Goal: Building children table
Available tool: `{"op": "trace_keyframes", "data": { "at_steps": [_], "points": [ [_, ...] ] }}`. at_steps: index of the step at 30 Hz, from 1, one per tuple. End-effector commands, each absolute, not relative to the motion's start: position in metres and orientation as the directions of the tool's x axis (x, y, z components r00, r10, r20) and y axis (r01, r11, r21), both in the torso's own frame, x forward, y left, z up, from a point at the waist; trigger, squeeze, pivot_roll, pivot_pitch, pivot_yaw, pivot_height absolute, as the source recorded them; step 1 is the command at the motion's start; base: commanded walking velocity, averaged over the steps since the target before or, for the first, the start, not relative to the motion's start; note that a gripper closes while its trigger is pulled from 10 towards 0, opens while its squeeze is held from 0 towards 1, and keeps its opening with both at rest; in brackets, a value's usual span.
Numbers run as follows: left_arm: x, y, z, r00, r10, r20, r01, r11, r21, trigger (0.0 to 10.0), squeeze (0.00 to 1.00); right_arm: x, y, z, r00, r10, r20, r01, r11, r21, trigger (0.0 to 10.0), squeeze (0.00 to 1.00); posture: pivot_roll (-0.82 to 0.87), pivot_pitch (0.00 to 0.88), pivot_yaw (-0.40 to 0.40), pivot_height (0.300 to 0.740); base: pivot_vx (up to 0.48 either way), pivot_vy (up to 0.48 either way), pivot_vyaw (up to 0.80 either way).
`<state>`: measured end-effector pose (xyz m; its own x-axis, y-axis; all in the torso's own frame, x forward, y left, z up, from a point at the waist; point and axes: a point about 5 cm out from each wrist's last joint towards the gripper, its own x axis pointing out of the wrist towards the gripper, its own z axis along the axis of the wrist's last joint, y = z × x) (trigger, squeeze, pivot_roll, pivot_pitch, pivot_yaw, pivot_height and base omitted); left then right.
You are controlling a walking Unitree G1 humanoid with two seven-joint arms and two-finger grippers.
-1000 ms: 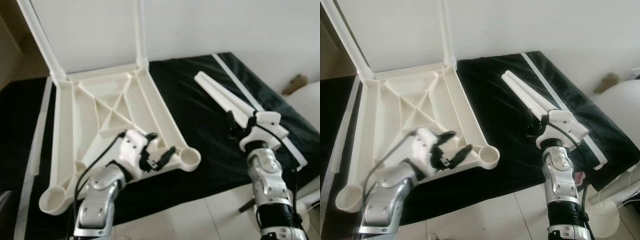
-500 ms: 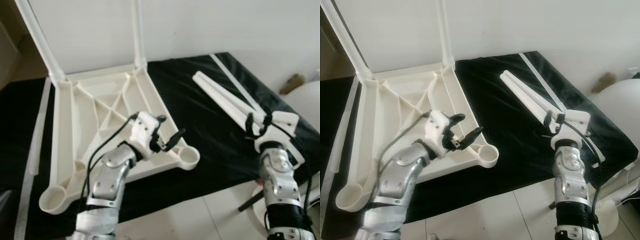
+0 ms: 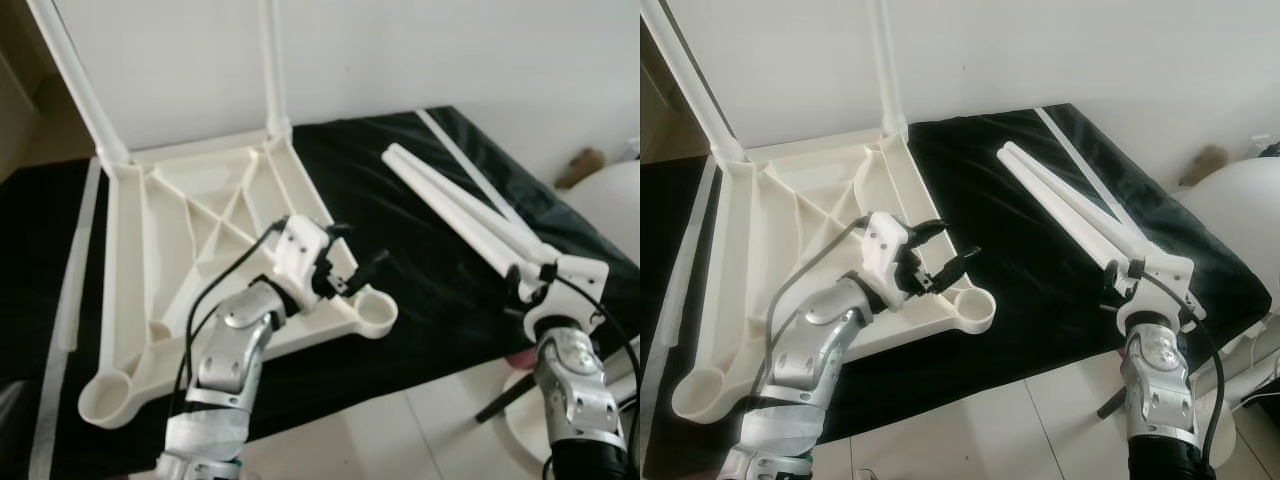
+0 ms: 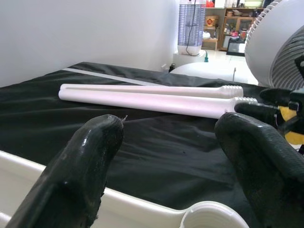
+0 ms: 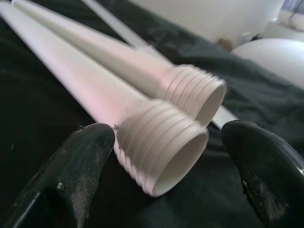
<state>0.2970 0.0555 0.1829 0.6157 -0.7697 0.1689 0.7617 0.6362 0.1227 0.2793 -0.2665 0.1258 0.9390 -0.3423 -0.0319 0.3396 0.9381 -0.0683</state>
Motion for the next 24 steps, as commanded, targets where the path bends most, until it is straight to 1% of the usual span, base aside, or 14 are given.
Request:
{"op": "trace_keyframes", "data": {
  "at_steps": [1,3,9,11,21,22,24],
  "points": [
    [0.3,0.053,0.185,0.639,-0.748,0.177,0.743,0.661,0.11,10.0,0.0,0.28,-0.268,0.123,0.95,-0.305,-0.063,0.302,0.952,-0.06,10.0,0.0,-0.07,0.066,0.032,0.74,0.0,0.0,0.0],
    [0.301,0.053,0.187,0.64,-0.746,0.182,0.742,0.662,0.106,10.0,0.0,0.281,-0.268,0.123,0.956,-0.285,-0.074,0.282,0.958,-0.049,10.0,0.0,-0.07,0.066,0.032,0.74,0.0,0.0,0.0],
    [0.301,0.05,0.191,0.636,-0.746,0.195,0.743,0.661,0.106,10.0,0.0,0.284,-0.279,0.127,0.961,-0.261,-0.095,0.255,0.964,-0.068,10.0,0.0,-0.06,0.069,0.028,0.74,0.0,0.0,0.0],
    [0.301,0.048,0.192,0.632,-0.748,0.203,0.747,0.658,0.099,10.0,0.0,0.285,-0.281,0.128,0.967,-0.235,-0.103,0.227,0.97,-0.085,10.0,0.0,-0.06,0.072,0.028,0.74,0.0,0.0,0.0],
    [0.299,0.042,0.195,0.619,-0.755,0.218,0.758,0.647,0.089,10.0,0.0,0.286,-0.283,0.127,0.978,-0.155,-0.137,0.14,0.984,-0.114,10.0,0.0,-0.07,0.074,0.032,0.74,0.0,0.0,0.0],
    [0.299,0.04,0.197,0.613,-0.757,0.225,0.761,0.643,0.09,10.0,0.0,0.288,-0.284,0.125,0.979,-0.122,-0.162,0.103,0.988,-0.117,10.0,0.0,-0.08,0.076,0.033,0.74,0.0,0.0,0.0],
    [0.299,0.039,0.198,0.611,-0.758,0.227,0.762,0.641,0.09,10.0,0.0,0.289,-0.285,0.125,0.979,-0.113,-0.168,0.094,0.988,-0.119,10.0,0.0,-0.08,0.076,0.033,0.74,0.0,0.0,0.0]
  ]
}}
